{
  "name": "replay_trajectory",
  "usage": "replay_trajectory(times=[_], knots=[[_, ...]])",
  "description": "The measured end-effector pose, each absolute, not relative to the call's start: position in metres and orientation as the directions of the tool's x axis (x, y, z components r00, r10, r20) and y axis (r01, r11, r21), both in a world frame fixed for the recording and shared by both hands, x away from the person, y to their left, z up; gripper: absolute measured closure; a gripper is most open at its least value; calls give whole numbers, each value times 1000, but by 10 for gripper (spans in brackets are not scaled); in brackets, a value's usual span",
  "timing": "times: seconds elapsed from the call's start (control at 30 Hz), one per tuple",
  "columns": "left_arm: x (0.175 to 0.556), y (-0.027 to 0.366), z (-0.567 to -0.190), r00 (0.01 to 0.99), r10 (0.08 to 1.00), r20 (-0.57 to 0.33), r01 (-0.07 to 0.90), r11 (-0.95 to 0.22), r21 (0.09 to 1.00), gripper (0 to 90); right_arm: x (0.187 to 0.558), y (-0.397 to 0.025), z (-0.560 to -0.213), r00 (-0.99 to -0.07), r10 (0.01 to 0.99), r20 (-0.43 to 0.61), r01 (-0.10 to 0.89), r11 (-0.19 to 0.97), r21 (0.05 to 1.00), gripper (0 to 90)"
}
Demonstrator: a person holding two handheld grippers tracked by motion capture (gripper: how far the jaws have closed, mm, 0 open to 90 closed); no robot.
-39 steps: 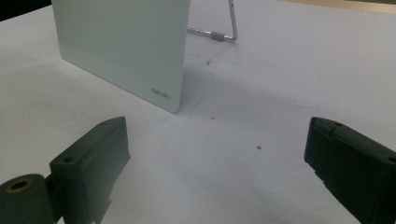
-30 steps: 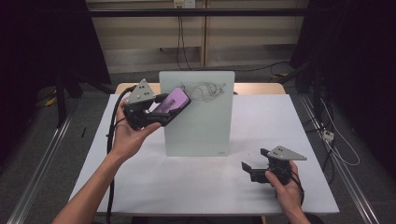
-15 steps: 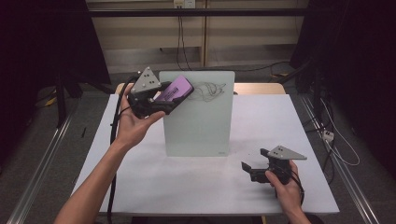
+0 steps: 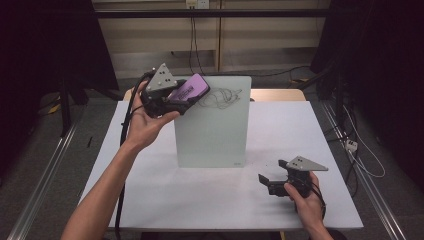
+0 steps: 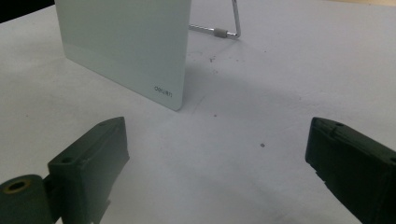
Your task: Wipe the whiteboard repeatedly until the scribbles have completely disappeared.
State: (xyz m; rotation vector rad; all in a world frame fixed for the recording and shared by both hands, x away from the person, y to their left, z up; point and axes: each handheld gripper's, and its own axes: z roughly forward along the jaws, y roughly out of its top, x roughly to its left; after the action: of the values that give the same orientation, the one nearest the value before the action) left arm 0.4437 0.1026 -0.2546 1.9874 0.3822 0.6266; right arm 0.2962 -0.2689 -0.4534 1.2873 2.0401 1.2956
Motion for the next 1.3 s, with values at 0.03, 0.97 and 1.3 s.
replay_trajectory(times=[0.03, 0.97, 1.3], knots=[[444, 103, -255, 817, 510, 270, 6, -475, 880, 405, 296, -269, -454, -495, 858, 140, 491, 143, 859, 60], [442, 92, -269, 807, 489, 332, -23, -535, 844, 409, 297, -267, -455, -512, 848, 138, 495, 161, 854, 60], [436, 84, -287, 822, 467, 325, -17, -551, 834, 407, 297, -266, -455, -510, 849, 141, 498, 157, 853, 59]])
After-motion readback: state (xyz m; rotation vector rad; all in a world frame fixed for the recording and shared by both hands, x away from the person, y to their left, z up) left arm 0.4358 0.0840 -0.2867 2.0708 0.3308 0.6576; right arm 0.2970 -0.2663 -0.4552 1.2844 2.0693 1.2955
